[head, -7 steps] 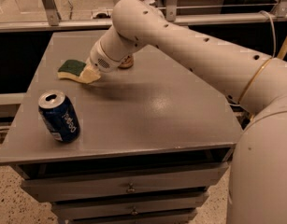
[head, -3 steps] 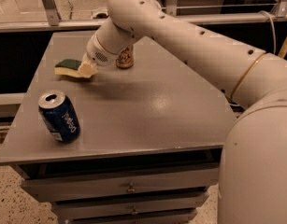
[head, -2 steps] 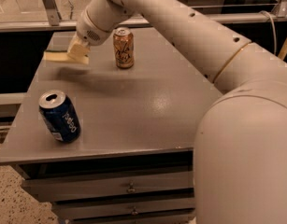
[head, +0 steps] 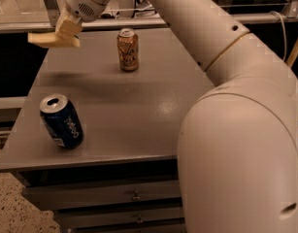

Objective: Move sponge near pepsi can

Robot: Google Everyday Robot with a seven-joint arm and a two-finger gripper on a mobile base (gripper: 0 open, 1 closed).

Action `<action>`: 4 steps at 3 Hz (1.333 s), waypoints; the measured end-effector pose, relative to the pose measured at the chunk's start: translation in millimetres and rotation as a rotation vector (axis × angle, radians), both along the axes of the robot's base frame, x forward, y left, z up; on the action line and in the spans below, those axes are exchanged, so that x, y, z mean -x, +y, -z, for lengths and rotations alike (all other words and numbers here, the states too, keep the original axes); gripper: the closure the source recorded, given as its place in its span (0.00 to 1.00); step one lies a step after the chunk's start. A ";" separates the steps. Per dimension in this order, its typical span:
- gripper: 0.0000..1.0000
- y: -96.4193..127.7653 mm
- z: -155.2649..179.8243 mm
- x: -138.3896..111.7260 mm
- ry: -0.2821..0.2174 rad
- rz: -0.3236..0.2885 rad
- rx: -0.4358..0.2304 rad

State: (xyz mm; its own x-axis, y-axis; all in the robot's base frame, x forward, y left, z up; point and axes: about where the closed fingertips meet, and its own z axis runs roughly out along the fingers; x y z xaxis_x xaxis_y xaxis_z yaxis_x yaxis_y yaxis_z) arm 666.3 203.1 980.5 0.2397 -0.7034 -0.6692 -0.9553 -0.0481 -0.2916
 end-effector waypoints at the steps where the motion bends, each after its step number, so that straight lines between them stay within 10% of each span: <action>1: 1.00 -23.9 -27.2 13.4 -0.010 0.018 -0.002; 4: 1.00 -162.4 -87.6 85.2 -0.011 0.193 0.018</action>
Offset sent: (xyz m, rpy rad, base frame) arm -0.0560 -0.1382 0.0967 0.0129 -0.0574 -0.1528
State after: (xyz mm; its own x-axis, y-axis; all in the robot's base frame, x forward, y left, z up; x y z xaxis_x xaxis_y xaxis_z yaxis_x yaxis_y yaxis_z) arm 581.1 40.7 1068.0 0.1061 -0.7486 -0.6545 -0.9441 0.1307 -0.3026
